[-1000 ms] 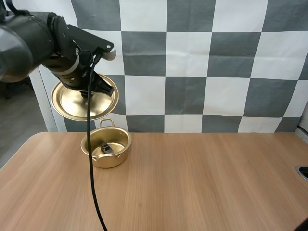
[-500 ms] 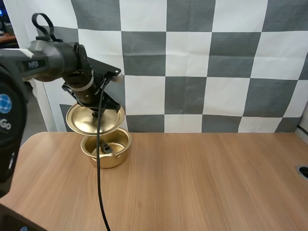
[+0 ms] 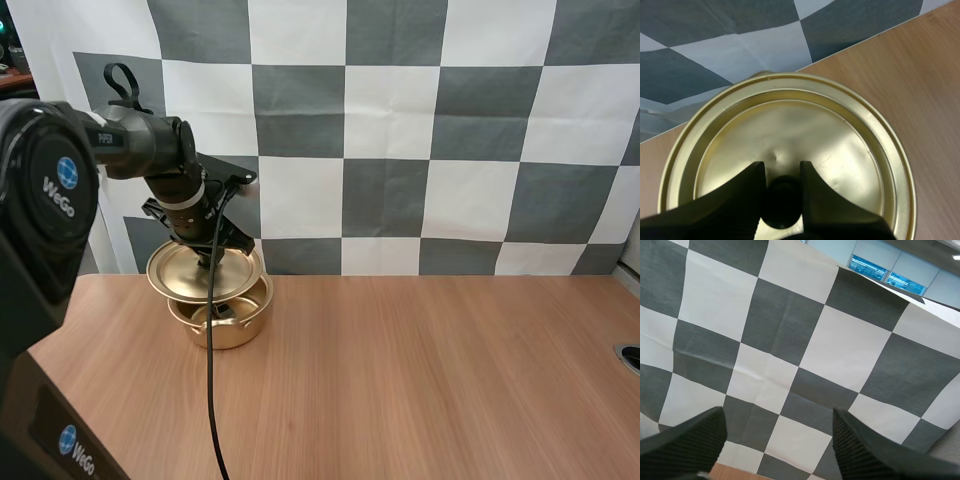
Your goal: Open the pot, put the car inside, and close it
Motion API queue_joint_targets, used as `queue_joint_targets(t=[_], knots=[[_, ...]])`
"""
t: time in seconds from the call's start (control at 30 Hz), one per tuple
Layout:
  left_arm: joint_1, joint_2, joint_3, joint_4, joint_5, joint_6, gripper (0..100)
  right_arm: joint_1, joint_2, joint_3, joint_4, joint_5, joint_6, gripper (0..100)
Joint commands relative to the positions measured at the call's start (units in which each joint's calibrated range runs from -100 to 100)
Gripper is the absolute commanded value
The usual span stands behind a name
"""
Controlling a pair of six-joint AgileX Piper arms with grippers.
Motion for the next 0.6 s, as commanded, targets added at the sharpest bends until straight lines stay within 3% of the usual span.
queue_joint_targets(t=[0.0,0.57], knots=[[0.0,0.67,0.01,-0.62,-0.34,0.01,0,-0.04,-0.02,0.02,0.0,0.0,0.02,100],[0.0,5.52,0.01,-2.91,-2.11,0.01,0,-0.04,-0.02,0.02,0.0,0.0,0.02,100]])
